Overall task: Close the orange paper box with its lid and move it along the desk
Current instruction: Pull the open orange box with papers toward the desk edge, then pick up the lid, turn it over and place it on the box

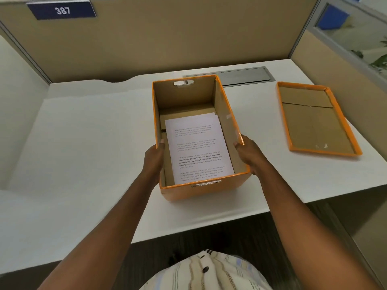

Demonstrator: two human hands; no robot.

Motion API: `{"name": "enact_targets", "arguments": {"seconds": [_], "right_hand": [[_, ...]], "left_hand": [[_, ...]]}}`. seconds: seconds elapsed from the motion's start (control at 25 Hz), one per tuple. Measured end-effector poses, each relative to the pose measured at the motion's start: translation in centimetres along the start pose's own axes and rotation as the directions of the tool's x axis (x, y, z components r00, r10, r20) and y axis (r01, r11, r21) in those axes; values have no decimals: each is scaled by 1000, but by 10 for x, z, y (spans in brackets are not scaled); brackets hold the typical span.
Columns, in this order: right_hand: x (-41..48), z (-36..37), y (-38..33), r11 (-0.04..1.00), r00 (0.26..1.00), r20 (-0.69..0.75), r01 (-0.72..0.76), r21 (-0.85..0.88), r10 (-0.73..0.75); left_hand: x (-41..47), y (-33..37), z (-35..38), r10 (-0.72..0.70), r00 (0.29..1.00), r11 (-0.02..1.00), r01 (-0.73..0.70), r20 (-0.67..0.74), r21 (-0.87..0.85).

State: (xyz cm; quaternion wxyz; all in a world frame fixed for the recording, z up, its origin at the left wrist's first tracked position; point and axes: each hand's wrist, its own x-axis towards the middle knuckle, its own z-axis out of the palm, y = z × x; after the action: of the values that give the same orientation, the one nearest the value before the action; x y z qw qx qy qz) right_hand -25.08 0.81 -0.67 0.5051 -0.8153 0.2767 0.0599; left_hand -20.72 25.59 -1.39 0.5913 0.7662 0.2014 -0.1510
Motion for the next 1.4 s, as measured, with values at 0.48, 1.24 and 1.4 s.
{"name": "enact_targets", "arguments": {"seconds": [0.48, 1.24, 1.4], "right_hand": [[-9, 3, 2, 997, 997, 6, -80, 24, 80], [127, -198, 100, 983, 960, -247, -95, 156, 132], [161, -261, 137, 989, 933, -328, -141, 34, 144]], "left_hand": [[0, -12, -1, 210, 964, 918, -138, -161, 372], [-32, 97, 335, 337, 875, 847, -443, 346, 295], [-16, 89, 394, 216, 904, 840, -364, 369, 402]]}}
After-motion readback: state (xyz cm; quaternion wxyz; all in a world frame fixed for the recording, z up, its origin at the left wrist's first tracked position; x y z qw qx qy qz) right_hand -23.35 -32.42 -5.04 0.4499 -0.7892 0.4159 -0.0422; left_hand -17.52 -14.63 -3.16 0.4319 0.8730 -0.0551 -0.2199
